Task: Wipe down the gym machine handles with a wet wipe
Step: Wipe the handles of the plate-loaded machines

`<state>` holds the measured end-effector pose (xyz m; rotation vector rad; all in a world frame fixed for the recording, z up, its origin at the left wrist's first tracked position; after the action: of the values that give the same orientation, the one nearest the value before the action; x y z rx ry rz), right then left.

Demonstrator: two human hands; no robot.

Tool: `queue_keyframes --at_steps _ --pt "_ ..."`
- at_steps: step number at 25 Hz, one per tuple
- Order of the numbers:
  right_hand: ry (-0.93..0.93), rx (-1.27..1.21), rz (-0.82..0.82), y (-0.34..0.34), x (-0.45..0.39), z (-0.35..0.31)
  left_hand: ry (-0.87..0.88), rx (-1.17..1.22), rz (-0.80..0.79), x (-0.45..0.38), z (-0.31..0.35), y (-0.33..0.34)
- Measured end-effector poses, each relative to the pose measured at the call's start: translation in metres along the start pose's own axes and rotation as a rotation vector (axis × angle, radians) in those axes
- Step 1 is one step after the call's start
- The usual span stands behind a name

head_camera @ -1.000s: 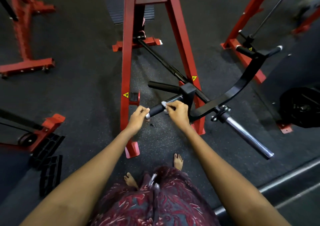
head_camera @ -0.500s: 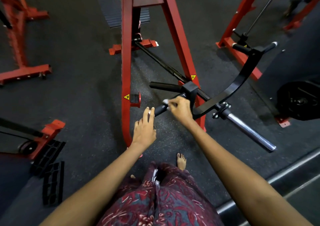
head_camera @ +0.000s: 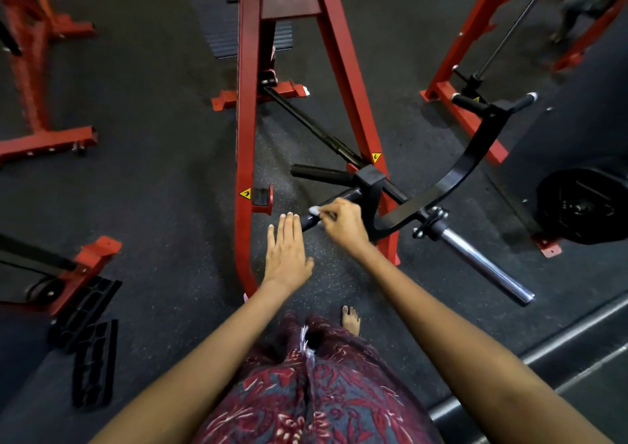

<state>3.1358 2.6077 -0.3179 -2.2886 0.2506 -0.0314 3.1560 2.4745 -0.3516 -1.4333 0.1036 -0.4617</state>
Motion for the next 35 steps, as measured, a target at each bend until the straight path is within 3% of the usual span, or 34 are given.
queue_keyframes --at_steps 4,12,16,18,21,25,30,35 --pt "0.267 -0.046 0.149 -0.013 -0.019 0.034 0.015 0.077 -0.031 -0.004 -0.004 0.003" --pt "-0.087 0.045 -0.08 0.012 0.009 -0.004 0.022 0.016 -0.04 -0.002 -0.006 0.007" --pt "0.231 0.054 0.147 -0.015 -0.025 0.027 0.034 0.02 -0.038 -0.001 -0.008 0.006" --pt "0.299 0.108 0.113 -0.005 -0.029 0.025 0.034 0.048 -0.03 0.0 -0.008 0.006" --pt "0.18 0.142 0.009 0.02 -0.017 0.0 0.049 0.118 -0.006 0.0 -0.008 0.006" --pt "-0.071 0.054 -0.121 0.027 0.004 -0.017 0.055 0.391 0.034 0.002 -0.014 0.003" --pt "0.088 0.032 0.145 0.01 -0.002 0.0 0.043 0.506 0.057 0.002 -0.02 -0.006" --pt "0.026 -0.133 0.114 0.042 0.03 -0.023 0.066 0.588 0.004 0.002 -0.027 -0.008"
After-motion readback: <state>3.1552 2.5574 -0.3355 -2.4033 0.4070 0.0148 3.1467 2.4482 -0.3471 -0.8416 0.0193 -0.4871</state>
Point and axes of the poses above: each hand's wrist, its own x-axis away from the middle knuckle, its own y-axis out of the palm, z = x × y, the point moved 3 cm from there along -x, towards the middle knuckle, and after that the axes turned 2 degrees about -y, right-handed, at the moved point
